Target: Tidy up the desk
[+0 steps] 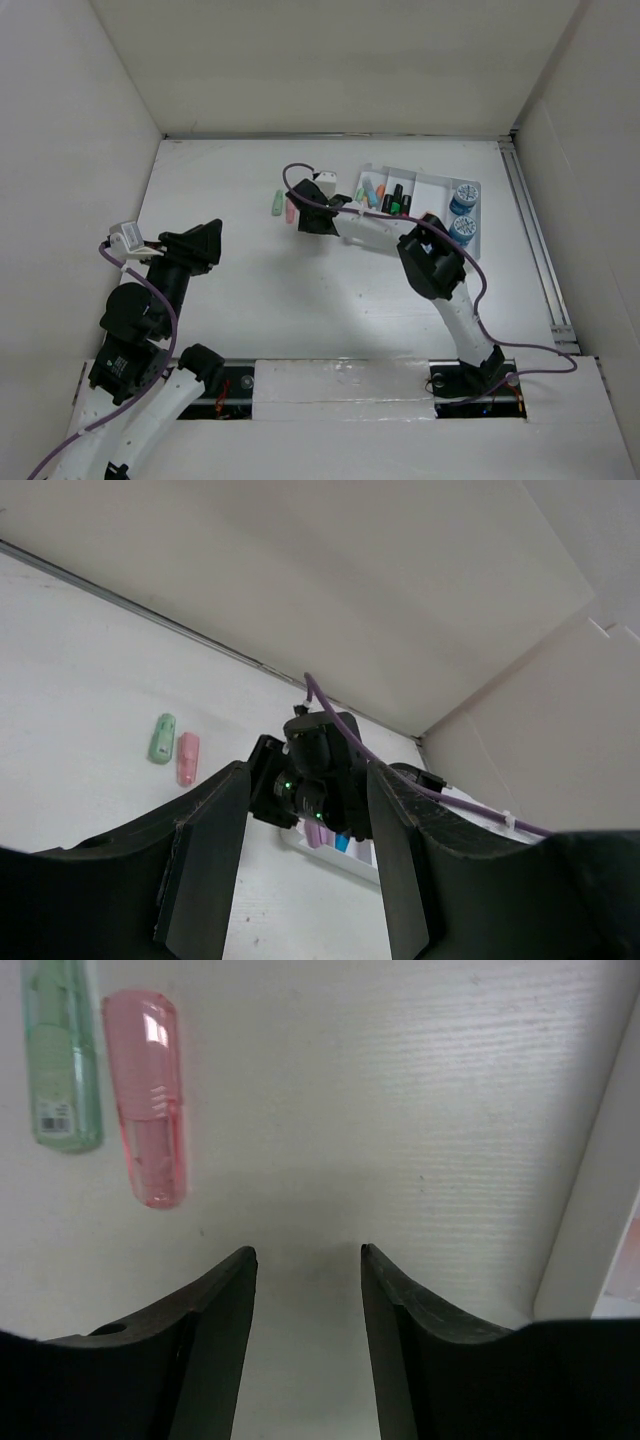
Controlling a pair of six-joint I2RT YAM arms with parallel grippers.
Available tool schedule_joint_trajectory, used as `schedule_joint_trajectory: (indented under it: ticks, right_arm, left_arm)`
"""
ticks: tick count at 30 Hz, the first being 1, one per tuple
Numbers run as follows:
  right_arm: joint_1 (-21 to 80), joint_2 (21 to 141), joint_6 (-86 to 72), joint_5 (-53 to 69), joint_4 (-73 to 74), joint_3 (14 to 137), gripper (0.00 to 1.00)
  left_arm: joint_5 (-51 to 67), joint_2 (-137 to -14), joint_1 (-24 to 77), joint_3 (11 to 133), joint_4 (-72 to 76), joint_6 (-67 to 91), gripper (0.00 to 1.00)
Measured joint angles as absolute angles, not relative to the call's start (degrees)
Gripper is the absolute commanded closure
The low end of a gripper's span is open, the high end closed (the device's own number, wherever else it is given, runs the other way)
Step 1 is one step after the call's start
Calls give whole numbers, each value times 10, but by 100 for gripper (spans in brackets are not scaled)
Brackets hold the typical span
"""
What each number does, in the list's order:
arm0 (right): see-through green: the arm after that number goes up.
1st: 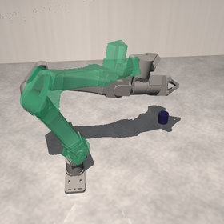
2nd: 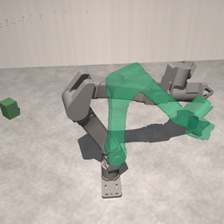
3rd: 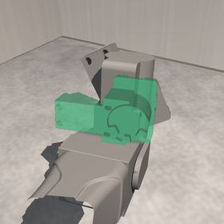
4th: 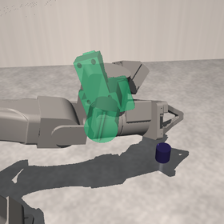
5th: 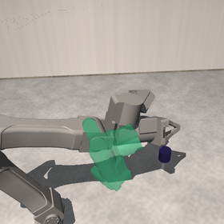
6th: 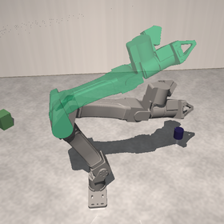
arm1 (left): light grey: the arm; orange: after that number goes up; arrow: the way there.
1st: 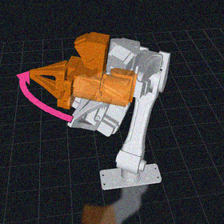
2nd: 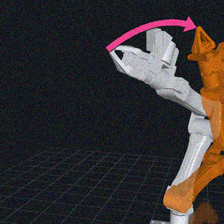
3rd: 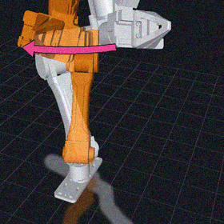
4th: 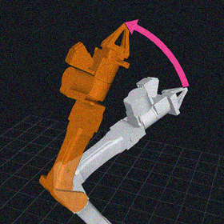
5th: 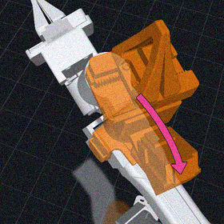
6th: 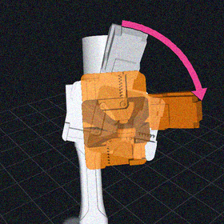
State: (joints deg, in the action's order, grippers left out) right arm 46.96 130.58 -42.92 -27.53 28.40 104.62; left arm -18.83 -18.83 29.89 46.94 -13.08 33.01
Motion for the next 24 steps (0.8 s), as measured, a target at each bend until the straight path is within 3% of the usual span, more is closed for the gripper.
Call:
schedule_joint_trajectory:
  ticks: [3,11,16,21,24]
  right_arm:
    - [469,1308,-424,-269,277,1064,43]
    - [469,1428,-405,-247,294,1291,42]
    - [469,1487,-400,-235,326,1342,43]
    - [467,1493,-398,-227,357,1367,52]
    - [466,1494,-397,-226,375,1369,67]
  left_arm:
    - [-188,-188,299,469,-131,330,54]
    - [-188,-188,299,469,-131,330,54]
    - [-188,-188,299,469,-131,330,54]
    - [-188,-188,299,469,-131,329,54]
    - [-188,-187,299,469,-131,329,54]
